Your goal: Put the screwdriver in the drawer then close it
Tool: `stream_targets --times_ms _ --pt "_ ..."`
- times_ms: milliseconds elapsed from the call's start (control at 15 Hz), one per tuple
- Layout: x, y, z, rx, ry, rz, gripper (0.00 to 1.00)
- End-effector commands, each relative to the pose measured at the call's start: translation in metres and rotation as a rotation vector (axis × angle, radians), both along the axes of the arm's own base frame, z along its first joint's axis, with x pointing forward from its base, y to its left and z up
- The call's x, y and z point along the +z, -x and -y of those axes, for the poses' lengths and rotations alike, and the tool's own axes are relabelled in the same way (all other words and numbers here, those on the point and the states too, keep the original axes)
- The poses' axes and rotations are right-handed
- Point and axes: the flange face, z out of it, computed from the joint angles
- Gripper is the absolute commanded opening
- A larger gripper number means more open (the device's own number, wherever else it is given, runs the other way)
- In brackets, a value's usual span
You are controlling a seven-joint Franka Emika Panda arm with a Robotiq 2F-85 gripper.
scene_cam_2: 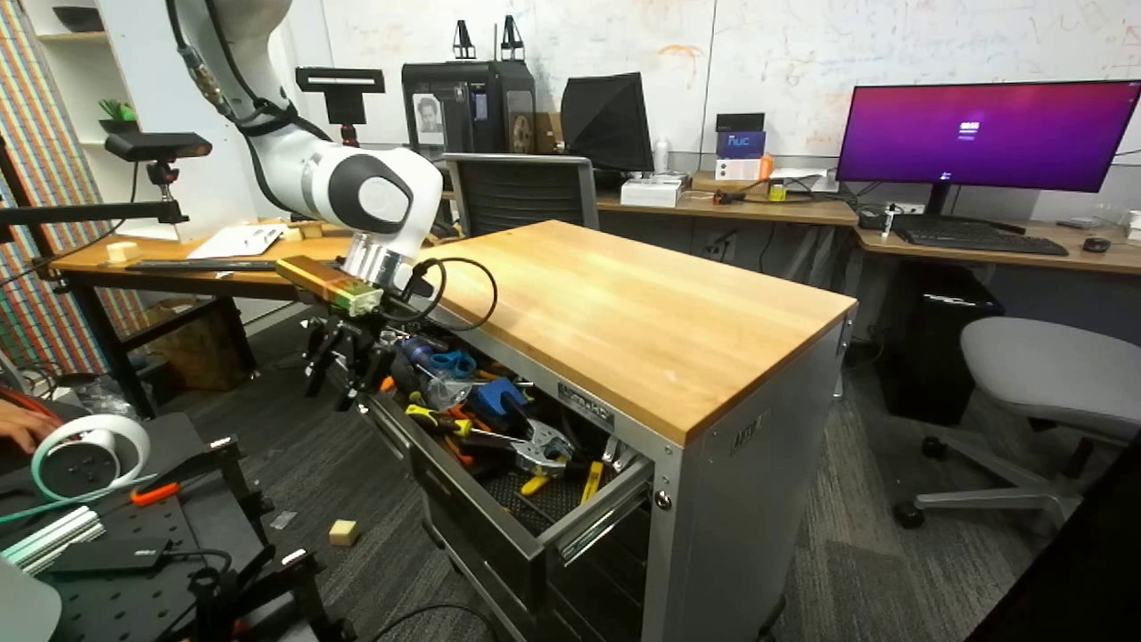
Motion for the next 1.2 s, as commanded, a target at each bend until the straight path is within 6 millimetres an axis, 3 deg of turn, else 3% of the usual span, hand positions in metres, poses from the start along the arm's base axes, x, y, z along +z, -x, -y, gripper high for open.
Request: stream_targets --times_ms 0,200,333,867,1133 --pt "-0.008 0.004 -0.015 -0.081 -0.024 0.166 0.28" --pt "-0.003 0.002 -0.027 -0.114 -0.007 0.289 0.06" --pt "-0.002 0.0 -0.036 -0.133 -0.005 0.373 0.01" --pt "-0.006 -0.005 -0.045 -0.171 -0.005 0.747 0.04" --pt "-0.008 -0.04 -0.048 -0.155 0.012 0.92 0.04"
